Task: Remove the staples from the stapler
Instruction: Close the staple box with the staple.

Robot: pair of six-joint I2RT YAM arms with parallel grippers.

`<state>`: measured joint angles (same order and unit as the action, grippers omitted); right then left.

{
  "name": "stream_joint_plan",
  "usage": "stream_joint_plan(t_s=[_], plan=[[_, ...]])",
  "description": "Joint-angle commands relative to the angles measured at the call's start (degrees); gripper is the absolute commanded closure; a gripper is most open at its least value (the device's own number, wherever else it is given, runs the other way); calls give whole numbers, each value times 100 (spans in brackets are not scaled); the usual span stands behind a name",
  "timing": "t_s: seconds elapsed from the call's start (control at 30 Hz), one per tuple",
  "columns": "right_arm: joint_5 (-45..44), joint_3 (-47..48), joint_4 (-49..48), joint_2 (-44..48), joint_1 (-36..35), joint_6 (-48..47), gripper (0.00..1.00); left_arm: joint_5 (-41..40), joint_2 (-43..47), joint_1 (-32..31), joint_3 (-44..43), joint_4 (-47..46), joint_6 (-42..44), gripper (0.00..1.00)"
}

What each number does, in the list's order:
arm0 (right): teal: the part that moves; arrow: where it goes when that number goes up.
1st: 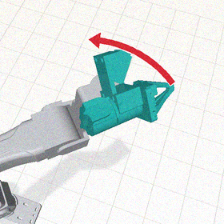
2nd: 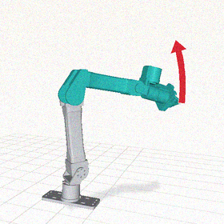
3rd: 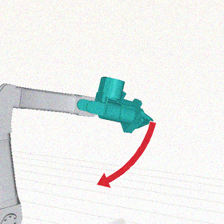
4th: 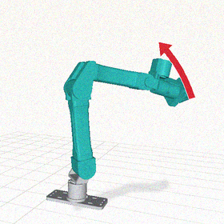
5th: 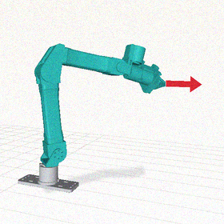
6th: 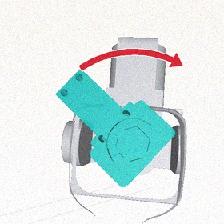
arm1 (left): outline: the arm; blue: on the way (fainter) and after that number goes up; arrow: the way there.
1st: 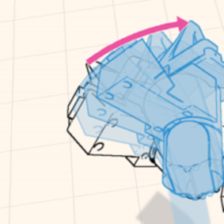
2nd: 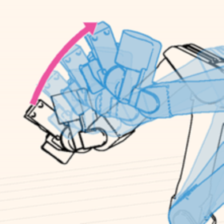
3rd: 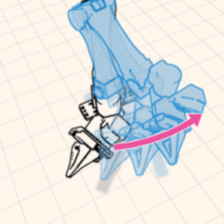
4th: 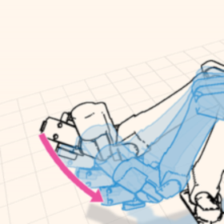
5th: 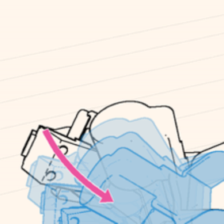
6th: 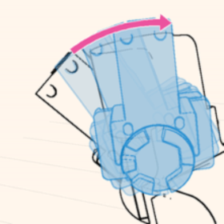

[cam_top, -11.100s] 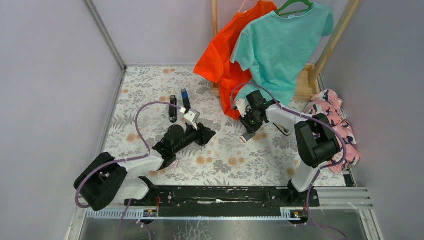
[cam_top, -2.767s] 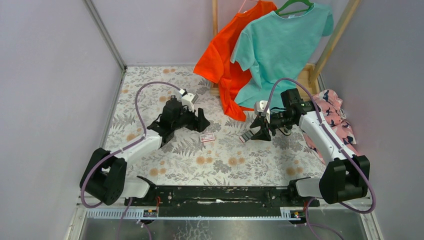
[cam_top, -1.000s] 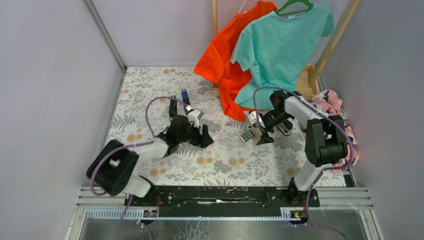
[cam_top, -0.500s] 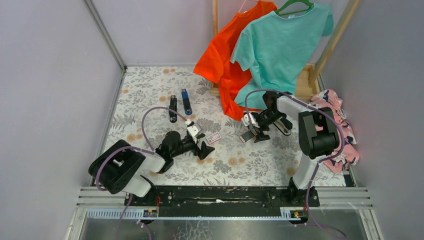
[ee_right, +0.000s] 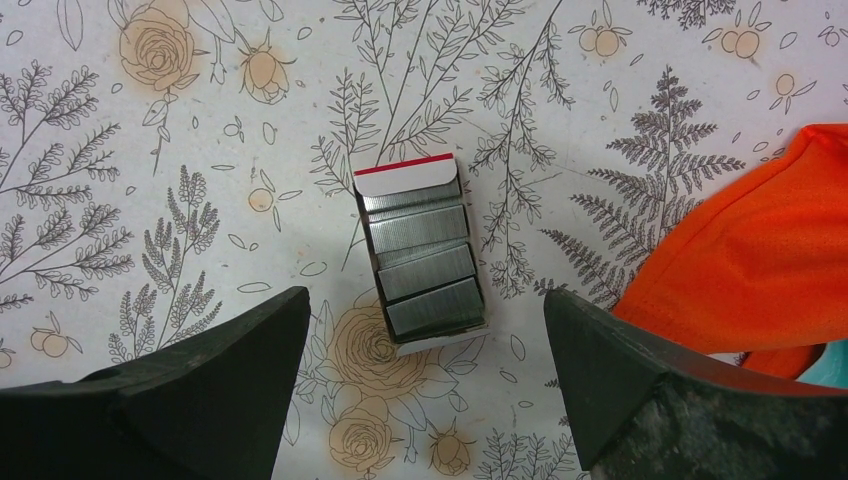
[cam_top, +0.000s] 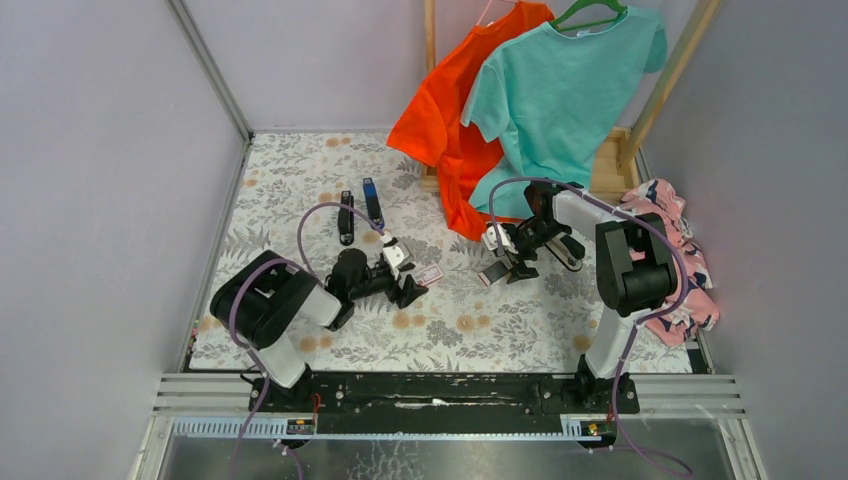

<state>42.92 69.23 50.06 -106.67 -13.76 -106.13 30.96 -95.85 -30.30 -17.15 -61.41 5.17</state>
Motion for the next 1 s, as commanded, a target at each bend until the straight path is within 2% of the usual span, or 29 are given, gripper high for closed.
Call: stream_joint_plan(t_s=[0.0,0.3,0.53,0.77,0.97], plan=[[133,225,170,3,-56,-46,6,465,-320,163,-303,-357,169,25],[85,342,187,-93,-56,14,6,682,-415,165,-640,413,425,29],[42,286,144,-65,-78,82,6,479,-562,37,-1021,1347,822,33],[77,295,166,-69,-88,109,6,204,-611,-105,-1084,1549,957,34],[-101,168,-94,-72,-118,182,7,161,-572,-185,-1117,1722,1091,39]])
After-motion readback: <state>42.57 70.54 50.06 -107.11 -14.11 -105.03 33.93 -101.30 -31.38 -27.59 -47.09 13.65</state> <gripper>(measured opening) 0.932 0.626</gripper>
